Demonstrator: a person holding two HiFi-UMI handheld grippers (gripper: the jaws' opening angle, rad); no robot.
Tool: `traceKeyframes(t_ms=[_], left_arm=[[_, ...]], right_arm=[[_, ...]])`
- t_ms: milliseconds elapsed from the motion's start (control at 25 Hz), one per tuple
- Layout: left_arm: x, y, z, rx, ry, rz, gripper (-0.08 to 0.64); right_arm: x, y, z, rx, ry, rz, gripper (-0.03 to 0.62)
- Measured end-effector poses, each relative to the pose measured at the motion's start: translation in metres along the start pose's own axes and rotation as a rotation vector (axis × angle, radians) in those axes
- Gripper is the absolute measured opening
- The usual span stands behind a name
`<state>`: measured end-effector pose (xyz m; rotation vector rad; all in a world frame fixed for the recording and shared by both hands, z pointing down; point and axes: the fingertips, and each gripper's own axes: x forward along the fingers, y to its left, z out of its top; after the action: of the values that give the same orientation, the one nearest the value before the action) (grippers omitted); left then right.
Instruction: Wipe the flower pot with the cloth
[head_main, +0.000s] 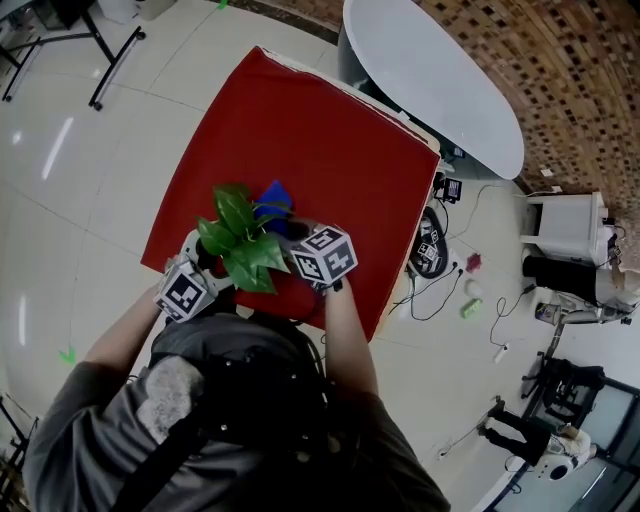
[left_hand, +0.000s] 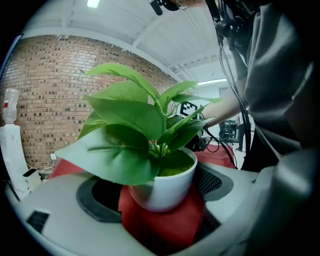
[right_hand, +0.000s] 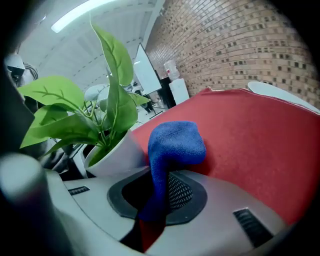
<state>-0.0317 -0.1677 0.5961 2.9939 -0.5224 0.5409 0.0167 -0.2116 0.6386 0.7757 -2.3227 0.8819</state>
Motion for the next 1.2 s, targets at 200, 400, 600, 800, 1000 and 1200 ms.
traceKeyframes(t_ms=[200, 400, 600, 800, 1000, 1200], left_arm=[[-0.002, 0.003, -0.003, 0.038, 0.008, -0.004, 0.463], [-0.01, -0.003, -0.001, 0.011, 0.006, -0.017, 0.465], [-0.027, -0.001, -0.011, -0.035, 0.027, 0.047, 0.465], [-0.052, -0.011, -0.011, -0.045, 0.06, 0.126, 0.465], [-0.09, -0.022, 0.034, -0.064, 0.003, 0.323, 0.465], [-0.159, -0.109, 0.082, -0.114, -0.215, 0.466, 0.459]], right_arm=[[-0.026, -0.007, -0.004, 0.102, -0.117, -0.097, 0.077], [-0.068, -0.023, -0.007, 0.193, -0.262, -0.235, 0.077], [-0.111, -0.03, -0.02, 0.238, -0.354, -0.347, 0.077], [-0.159, -0.016, -0.045, 0.306, -0.439, -0.389, 0.077], [-0.226, 0.024, -0.048, 0.292, -0.554, -0.412, 0.077], [-0.281, 0.133, -0.095, 0.131, -0.676, -0.437, 0.077]])
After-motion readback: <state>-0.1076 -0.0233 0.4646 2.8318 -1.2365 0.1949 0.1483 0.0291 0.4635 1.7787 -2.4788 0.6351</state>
